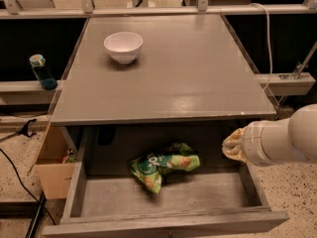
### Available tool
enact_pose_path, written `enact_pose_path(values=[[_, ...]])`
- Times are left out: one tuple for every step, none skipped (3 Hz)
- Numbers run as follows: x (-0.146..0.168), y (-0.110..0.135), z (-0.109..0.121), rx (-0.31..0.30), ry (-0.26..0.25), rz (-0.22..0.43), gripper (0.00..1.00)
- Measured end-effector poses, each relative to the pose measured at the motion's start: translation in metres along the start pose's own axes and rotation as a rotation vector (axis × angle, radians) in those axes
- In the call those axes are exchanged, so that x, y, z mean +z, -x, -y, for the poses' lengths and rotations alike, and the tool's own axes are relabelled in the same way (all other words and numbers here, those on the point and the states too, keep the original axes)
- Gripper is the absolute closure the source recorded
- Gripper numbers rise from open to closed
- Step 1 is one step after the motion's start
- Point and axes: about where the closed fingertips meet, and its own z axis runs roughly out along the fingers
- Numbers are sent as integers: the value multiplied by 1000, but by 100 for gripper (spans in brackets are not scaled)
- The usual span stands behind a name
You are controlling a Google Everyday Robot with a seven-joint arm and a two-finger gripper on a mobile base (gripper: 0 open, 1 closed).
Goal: Place green rice chip bag into top drawer
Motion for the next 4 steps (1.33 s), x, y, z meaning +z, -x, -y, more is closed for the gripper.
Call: enact_pose_path(values=[[-21, -20, 13, 23, -23, -1, 100], [-51, -44, 28, 36, -57, -23, 100], [-83, -72, 50, 44, -100, -93, 100], [-104, -105, 80, 25, -149, -195, 100]])
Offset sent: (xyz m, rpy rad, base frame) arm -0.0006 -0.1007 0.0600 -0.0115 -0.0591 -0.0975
